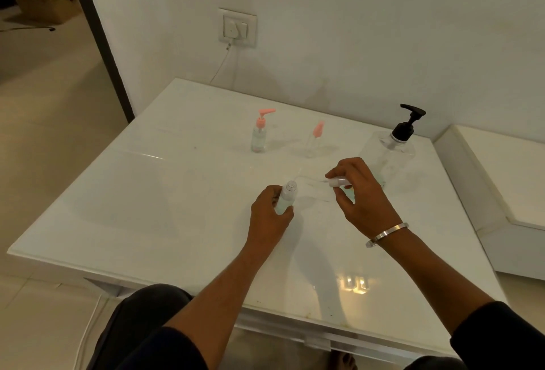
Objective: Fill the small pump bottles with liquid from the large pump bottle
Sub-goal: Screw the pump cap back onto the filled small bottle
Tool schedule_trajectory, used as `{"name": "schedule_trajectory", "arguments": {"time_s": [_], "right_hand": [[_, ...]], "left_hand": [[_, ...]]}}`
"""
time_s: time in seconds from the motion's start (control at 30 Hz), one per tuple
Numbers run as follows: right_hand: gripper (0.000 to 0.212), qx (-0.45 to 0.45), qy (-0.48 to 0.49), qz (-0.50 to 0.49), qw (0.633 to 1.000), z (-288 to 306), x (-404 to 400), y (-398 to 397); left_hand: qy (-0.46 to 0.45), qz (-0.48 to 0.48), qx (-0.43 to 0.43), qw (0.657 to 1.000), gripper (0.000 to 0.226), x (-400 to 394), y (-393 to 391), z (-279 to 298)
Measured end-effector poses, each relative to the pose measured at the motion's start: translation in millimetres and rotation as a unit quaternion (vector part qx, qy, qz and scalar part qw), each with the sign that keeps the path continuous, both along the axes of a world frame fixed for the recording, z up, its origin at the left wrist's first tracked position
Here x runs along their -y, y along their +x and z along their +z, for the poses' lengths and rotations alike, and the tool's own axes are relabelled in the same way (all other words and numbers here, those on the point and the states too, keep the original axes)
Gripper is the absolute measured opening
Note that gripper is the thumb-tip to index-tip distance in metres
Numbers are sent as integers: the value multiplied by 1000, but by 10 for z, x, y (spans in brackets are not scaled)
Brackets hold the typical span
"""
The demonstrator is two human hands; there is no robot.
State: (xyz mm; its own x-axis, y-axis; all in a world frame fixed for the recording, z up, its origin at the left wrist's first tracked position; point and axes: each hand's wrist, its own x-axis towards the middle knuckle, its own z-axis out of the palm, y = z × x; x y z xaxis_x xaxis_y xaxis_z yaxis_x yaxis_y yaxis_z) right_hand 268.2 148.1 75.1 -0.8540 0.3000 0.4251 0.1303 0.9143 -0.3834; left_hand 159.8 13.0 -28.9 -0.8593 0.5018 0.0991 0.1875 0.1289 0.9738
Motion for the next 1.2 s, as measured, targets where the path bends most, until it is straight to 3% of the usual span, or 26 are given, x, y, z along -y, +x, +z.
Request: {"name": "schedule_trajectory", "arguments": {"time_s": [0.57, 0.9, 1.2], "right_hand": [[18, 127, 22, 78, 989, 124, 43, -337], [25, 325, 66, 76, 940, 276, 184, -756], [23, 355, 78, 40, 931, 280, 279, -917]], "left_hand": [[1, 12, 9, 1000, 14, -30, 4, 1], [-17, 8, 1, 1000, 22, -35, -6, -17], [-34, 18, -18, 999, 18, -53, -15, -14]]}}
